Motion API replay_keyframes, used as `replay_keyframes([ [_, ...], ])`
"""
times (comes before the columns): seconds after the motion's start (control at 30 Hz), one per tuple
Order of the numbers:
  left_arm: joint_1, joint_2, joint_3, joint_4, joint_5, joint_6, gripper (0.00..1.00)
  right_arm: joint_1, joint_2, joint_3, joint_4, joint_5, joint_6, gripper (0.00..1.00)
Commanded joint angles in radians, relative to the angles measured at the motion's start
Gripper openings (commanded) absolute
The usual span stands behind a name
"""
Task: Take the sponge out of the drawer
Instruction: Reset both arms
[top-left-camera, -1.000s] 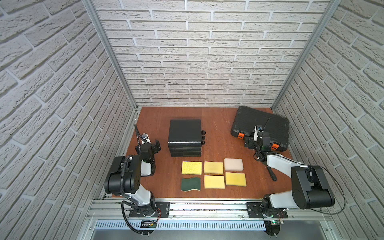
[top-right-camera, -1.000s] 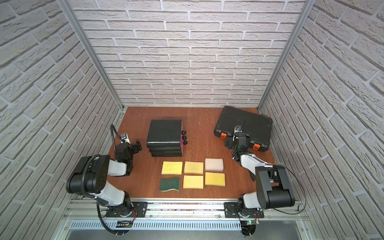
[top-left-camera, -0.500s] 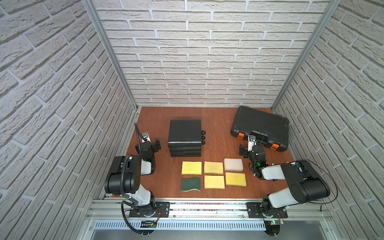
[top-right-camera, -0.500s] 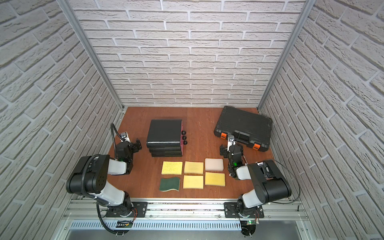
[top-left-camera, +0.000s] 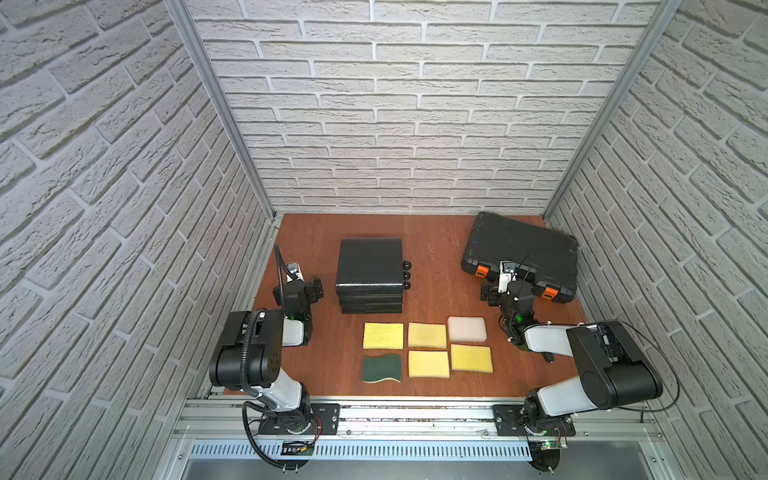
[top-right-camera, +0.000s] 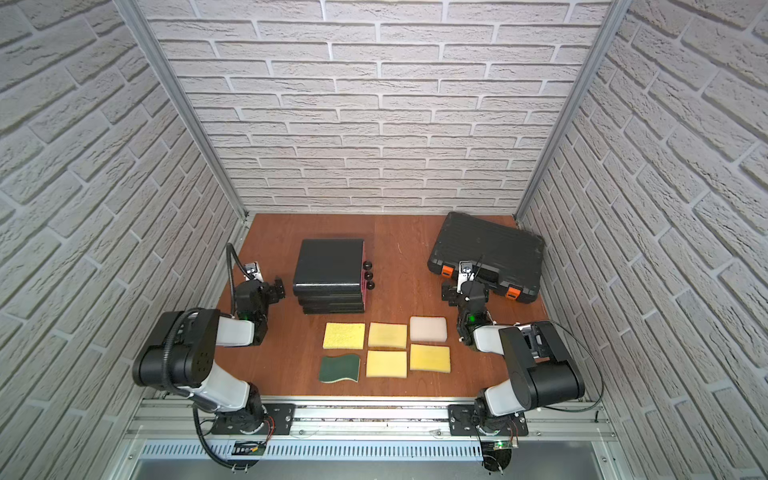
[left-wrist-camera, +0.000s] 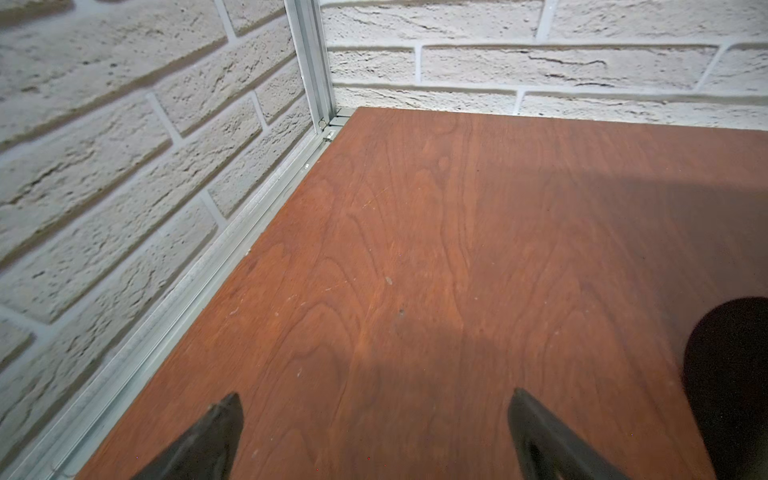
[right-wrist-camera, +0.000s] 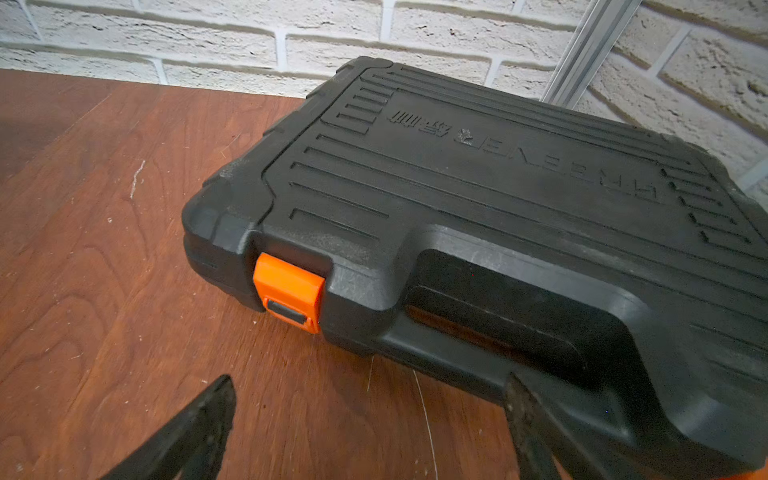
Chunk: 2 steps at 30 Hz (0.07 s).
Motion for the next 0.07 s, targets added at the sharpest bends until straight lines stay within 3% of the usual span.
replay_keyframes([
  [0.0, 0.0, 0.004, 0.017, 0.032, -0.008, 0.012, 0.98, -0.003, -0.026, -0.005, 0.017, -0.007, 0.01, 0.99],
  [0.03, 0.0, -0.002, 0.008, 0.046, -0.009, 0.013, 0.98, -0.004, -0.026, -0.005, 0.018, -0.008, 0.01, 0.99],
])
